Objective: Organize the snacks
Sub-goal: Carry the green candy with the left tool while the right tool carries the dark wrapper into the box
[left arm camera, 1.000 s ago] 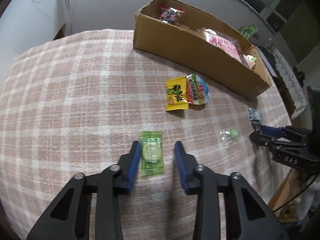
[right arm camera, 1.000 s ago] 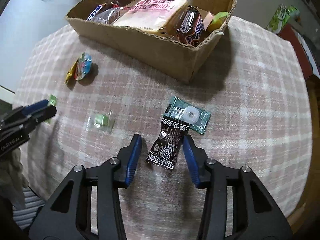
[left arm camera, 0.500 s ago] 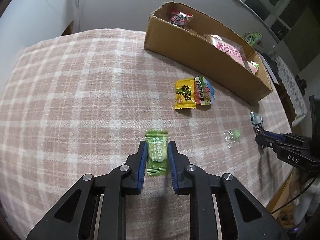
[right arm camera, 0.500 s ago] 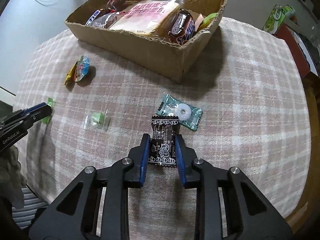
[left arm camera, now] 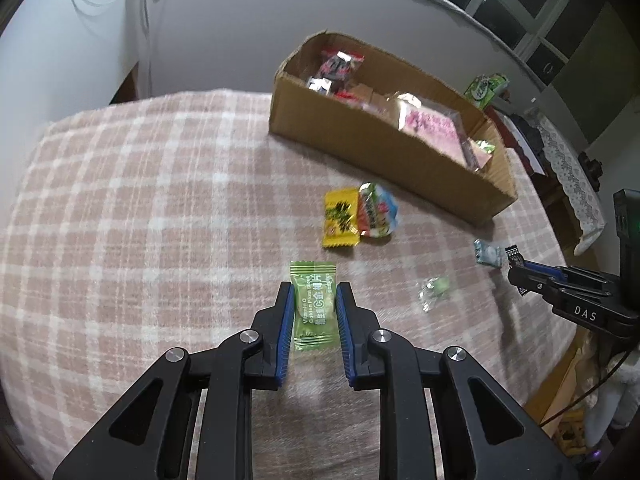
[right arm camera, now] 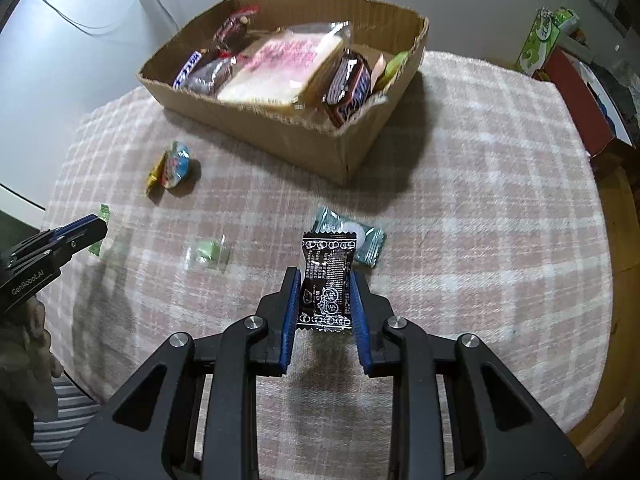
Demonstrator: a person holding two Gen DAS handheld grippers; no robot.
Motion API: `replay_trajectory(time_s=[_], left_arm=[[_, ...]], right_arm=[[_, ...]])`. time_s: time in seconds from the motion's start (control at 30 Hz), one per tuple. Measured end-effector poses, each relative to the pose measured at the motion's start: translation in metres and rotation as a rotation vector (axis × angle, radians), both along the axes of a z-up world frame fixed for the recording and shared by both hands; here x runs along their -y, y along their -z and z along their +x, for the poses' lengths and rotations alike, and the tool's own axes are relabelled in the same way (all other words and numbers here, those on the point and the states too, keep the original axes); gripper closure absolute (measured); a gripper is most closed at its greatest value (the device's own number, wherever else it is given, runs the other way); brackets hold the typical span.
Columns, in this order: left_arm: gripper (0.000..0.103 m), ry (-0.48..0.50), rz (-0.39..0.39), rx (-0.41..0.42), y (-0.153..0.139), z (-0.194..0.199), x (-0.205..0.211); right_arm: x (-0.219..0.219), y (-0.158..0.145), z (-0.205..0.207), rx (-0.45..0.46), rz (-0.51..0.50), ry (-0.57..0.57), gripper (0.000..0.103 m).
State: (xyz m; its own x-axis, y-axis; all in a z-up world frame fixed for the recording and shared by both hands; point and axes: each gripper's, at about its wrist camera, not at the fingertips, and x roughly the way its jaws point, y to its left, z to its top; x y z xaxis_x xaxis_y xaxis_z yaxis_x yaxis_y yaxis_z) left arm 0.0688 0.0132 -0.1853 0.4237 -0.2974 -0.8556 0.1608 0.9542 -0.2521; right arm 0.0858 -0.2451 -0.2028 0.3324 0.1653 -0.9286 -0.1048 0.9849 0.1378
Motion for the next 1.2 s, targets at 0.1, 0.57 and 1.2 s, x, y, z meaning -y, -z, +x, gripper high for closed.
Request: replay_trajectory(time_s=[0.1,0.57,1.2], left_arm=[[0.084,0.008,-0.001,0.023,-0.012,0.008,0.002],[0.084,0.042,-0.006,0.127,-0.054,0.042,0.021],[0.084,0.082,-0.012,0.18,-0.074,0.117,0.046]], right_arm=[[0.002,-0.012,0.0,0.02,0.008,0.002,0.077],[0.001,-0.066,0.028,0.127,0.029,0.006,0.078],[0.006,-0.101,0.103,0.243,0.005,-0.009,0.078]])
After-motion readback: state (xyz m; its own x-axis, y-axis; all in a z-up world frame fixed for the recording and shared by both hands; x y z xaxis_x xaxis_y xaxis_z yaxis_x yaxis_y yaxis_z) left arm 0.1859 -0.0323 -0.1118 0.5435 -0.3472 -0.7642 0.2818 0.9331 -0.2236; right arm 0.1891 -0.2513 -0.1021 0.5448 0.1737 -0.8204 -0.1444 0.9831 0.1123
